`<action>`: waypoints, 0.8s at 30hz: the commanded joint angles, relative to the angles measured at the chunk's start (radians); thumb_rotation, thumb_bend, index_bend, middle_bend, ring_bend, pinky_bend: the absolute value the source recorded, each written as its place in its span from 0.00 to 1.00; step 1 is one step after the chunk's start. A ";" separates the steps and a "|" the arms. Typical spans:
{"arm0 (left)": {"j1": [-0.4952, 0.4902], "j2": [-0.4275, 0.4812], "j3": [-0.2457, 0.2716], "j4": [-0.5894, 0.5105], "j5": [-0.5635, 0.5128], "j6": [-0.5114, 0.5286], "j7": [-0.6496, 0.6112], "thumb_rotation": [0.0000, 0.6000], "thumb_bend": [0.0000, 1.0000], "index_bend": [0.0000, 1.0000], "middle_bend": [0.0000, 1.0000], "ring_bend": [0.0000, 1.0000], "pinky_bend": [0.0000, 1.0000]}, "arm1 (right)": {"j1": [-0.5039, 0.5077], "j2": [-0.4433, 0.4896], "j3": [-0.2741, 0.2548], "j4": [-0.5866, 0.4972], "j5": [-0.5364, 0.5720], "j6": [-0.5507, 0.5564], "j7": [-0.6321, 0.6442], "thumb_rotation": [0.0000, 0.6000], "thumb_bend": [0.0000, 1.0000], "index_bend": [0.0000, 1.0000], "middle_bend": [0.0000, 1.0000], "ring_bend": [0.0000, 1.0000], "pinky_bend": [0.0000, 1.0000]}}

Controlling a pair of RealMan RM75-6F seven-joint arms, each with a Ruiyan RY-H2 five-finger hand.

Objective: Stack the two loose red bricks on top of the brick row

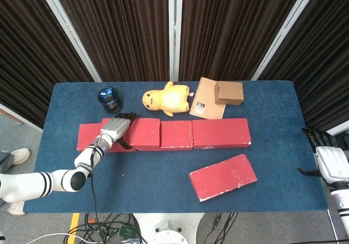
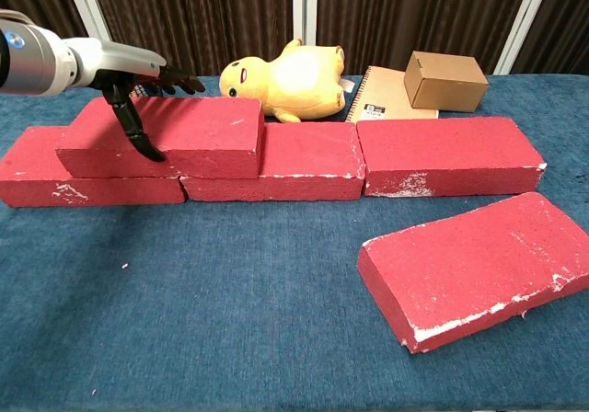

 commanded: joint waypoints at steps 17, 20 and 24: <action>0.249 0.327 0.013 -0.427 0.309 0.356 -0.031 1.00 0.09 0.00 0.00 0.00 0.00 | 0.038 0.032 -0.030 -0.057 -0.105 -0.033 0.001 1.00 0.00 0.00 0.00 0.00 0.00; 0.357 0.350 0.076 -0.465 0.400 0.482 -0.009 1.00 0.07 0.00 0.00 0.00 0.00 | 0.072 0.056 -0.041 -0.087 -0.171 -0.055 -0.001 1.00 0.00 0.00 0.00 0.00 0.00; 0.477 0.347 0.134 -0.452 0.496 0.596 -0.018 1.00 0.05 0.00 0.00 0.00 0.00 | 0.127 0.073 -0.060 -0.121 -0.256 -0.105 -0.037 1.00 0.00 0.00 0.00 0.00 0.00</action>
